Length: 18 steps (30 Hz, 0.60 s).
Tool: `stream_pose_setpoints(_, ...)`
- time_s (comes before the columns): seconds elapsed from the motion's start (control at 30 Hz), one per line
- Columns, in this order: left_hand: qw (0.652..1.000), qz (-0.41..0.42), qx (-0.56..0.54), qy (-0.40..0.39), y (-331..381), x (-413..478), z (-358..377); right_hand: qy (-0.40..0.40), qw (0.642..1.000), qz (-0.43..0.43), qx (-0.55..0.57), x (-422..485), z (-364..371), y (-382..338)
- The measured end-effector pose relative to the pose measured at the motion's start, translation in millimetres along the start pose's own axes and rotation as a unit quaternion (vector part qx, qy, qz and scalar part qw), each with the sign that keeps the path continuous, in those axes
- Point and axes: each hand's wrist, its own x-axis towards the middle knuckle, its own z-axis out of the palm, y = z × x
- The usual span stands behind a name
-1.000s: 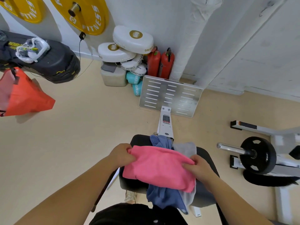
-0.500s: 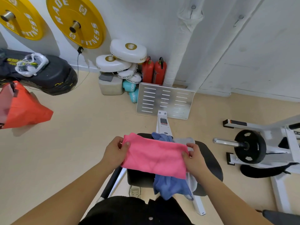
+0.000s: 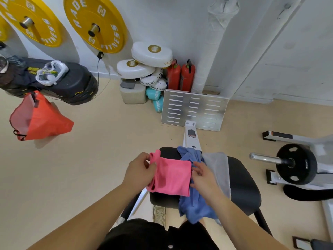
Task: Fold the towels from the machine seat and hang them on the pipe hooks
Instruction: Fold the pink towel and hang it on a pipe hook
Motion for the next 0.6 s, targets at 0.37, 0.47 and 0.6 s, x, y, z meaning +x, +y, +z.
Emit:
stream_pose_setpoints(0.37, 0.986, 0.078, 0.099, -0.111, 31.3, 5.6, 103.2, -0.097, 0.991, -0.016, -0.089, -5.9, -28.3, 5.3)
stream_pose_setpoints(0.47, 0.977, 0.062, 0.112, -0.171, 26.6, 4.4, 113.6, -0.119, 0.988, -0.008, -0.098, -3.5, -32.4, 7.1)
stream_pose_setpoints(0.6, 0.985, 0.037, 0.046, -0.165, 14.3, -4.7, 94.2, -0.112, 0.983, -0.044, -0.142, 1.2, -29.0, 6.1)
